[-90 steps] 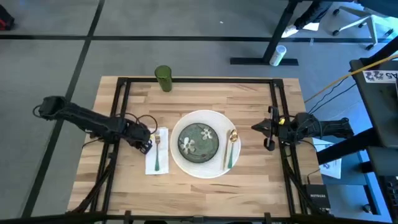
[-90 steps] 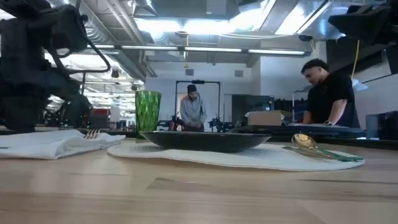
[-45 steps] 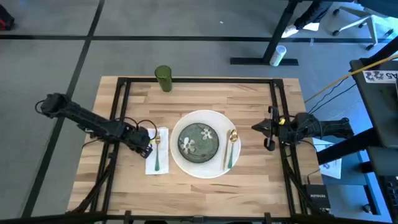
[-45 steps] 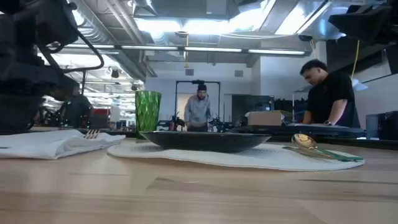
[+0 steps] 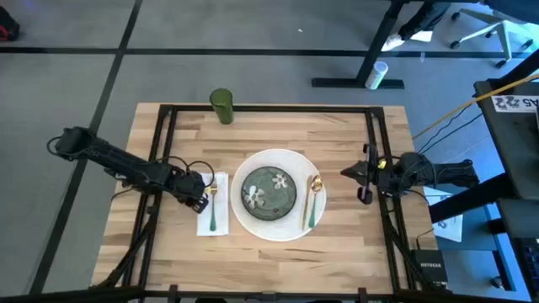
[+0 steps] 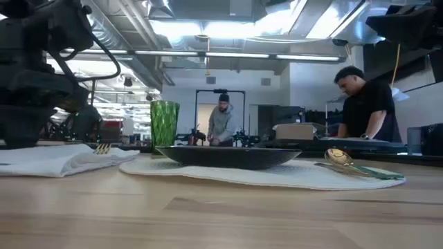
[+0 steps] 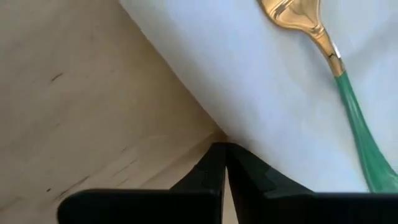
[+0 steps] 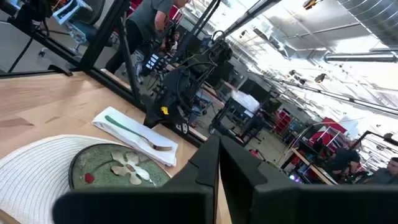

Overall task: Set table place
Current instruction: Adjust the white table napkin

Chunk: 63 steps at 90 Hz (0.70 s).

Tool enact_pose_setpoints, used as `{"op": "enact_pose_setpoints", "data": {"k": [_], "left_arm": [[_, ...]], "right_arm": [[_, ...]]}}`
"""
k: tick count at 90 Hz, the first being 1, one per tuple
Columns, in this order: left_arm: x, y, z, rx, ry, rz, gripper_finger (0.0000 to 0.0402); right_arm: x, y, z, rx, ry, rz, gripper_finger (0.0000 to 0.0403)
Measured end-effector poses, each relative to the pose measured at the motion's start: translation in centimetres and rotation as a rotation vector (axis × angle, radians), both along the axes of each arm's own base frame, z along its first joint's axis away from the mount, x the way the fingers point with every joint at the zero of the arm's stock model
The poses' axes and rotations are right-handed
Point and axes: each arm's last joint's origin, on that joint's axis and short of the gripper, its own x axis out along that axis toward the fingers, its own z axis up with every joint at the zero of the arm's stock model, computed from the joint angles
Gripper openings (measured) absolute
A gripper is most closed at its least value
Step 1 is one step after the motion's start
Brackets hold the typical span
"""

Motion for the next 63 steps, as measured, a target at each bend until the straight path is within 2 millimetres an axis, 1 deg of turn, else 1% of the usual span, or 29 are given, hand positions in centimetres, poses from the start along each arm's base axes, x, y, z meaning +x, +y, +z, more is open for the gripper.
{"op": "enact_pose_setpoints", "data": {"k": [14, 45, 55, 63], "left_arm": [[0.31, 0.01, 0.05, 0.019, -0.038, 0.005, 0.0], [0.51, 0.03, 0.12, 0.034, -0.062, 0.01, 0.0], [0.47, 0.04, 0.13, 0.038, -0.056, 0.003, 0.0], [0.26, 0.11, 0.33, 0.059, -0.018, -0.012, 0.0]], "right_arm": [[0.0, 0.0, 0.0, 0.0, 0.0, 0.0, 0.0], [0.0, 0.0, 0.0, 0.0, 0.0, 0.0, 0.0], [0.0, 0.0, 0.0, 0.0, 0.0, 0.0, 0.0], [0.0, 0.0, -0.01, 0.0, 0.001, 0.0, 0.0]]}}
